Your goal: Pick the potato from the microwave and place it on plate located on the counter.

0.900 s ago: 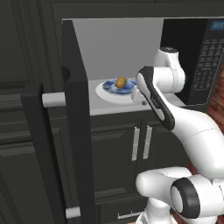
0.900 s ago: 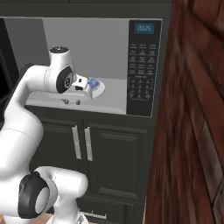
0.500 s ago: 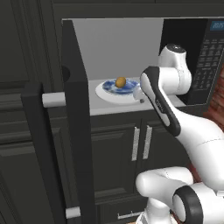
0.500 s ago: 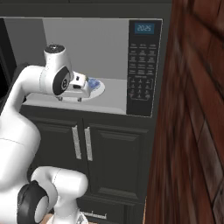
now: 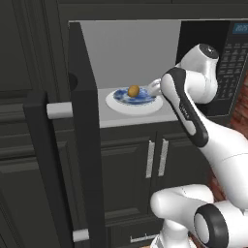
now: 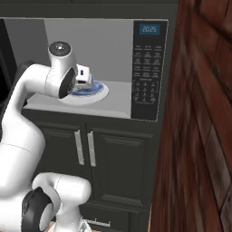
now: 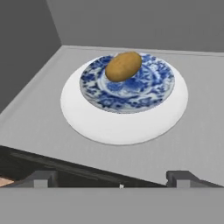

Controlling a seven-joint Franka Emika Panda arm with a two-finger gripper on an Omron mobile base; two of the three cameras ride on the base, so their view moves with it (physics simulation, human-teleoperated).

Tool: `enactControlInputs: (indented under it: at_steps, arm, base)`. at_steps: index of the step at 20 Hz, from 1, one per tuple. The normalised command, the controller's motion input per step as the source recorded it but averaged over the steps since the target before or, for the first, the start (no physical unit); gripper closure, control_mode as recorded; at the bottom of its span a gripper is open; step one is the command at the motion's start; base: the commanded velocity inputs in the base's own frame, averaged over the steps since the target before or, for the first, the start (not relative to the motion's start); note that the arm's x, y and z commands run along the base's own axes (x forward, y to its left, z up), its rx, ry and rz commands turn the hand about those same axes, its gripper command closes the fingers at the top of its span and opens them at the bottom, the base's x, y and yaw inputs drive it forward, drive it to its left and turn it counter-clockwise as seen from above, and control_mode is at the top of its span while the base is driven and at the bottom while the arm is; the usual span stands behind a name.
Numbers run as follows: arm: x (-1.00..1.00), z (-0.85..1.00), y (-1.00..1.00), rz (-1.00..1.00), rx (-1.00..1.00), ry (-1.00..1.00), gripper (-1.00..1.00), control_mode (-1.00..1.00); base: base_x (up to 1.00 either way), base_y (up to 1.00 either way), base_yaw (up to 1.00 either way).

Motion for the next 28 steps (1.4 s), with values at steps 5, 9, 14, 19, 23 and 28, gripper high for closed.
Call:
enactControlInputs:
  at_steps: [5,9,14,19,23,28]
  arm:
    - [0.64,0.25,0.01,0.00,0.00,0.00,-1.00,-1.00]
    - [0.52,-0.06,0.08,0.00,-0.06,0.00,-1.00,-1.00]
    - [0.14,-0.45,0.38,-0.03,-0.07,-0.01,-1.00,-1.00]
    - [0.04,-0.44,0.66,-0.10,-0.07,-0.09,-1.00,-1.00]
    - [0.43,0.02,0.35,-0.18,0.00,-0.01,-1.00,-1.00]
    - [0.67,0.12,-0.02,-0.20,0.02,0.04,-1.00,-1.00]
  base:
    - [0.00,0.00,0.00]
    - [0.00,0.00,0.00]
    - [0.00,0.00,0.00]
    - [0.00,0.00,0.00]
    - [0.00,0.00,0.00]
    - [0.00,0.00,0.00]
